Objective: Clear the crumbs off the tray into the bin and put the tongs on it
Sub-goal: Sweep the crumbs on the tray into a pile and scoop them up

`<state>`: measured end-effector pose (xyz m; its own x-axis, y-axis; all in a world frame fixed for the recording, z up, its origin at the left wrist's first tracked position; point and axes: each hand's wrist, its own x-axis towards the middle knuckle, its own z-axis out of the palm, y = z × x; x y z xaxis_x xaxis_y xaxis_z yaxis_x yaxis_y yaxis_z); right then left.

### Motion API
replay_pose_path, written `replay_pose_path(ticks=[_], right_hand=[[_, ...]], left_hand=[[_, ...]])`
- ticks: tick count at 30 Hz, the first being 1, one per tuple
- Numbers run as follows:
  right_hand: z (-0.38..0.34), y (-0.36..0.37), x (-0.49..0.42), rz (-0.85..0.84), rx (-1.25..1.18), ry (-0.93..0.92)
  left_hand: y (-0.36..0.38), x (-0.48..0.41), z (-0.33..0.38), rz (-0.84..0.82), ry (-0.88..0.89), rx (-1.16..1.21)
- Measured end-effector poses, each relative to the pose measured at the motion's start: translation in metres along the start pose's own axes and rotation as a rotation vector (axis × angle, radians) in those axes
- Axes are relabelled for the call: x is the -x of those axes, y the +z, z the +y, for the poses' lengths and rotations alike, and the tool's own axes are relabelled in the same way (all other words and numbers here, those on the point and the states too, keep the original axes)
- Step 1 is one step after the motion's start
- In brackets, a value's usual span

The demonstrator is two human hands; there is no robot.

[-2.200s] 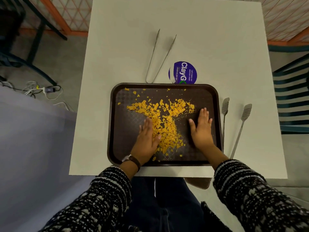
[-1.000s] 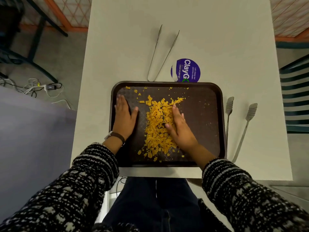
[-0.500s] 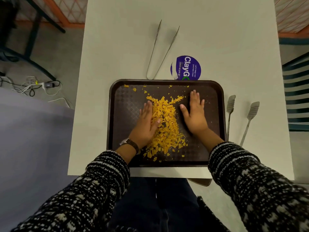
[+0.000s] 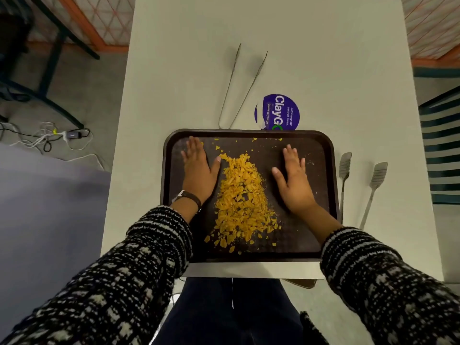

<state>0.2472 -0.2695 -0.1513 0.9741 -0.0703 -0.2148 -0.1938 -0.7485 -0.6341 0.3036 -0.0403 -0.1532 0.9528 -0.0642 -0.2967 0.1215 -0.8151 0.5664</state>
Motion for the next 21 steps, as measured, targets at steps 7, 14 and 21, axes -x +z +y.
replay_pose_path(ticks=[7,14,21], right_hand=[[-0.005,0.007,-0.019,0.013,0.066,0.033],[-0.044,0.03,-0.019,-0.083,-0.071,-0.064],[-0.032,0.026,-0.009,-0.164,-0.163,-0.116]], left_hand=[[0.014,0.024,0.027,-0.27,0.23,0.077],[0.001,0.022,0.004,-0.233,0.209,0.106],[0.002,-0.005,0.006,-0.118,0.215,-0.053]])
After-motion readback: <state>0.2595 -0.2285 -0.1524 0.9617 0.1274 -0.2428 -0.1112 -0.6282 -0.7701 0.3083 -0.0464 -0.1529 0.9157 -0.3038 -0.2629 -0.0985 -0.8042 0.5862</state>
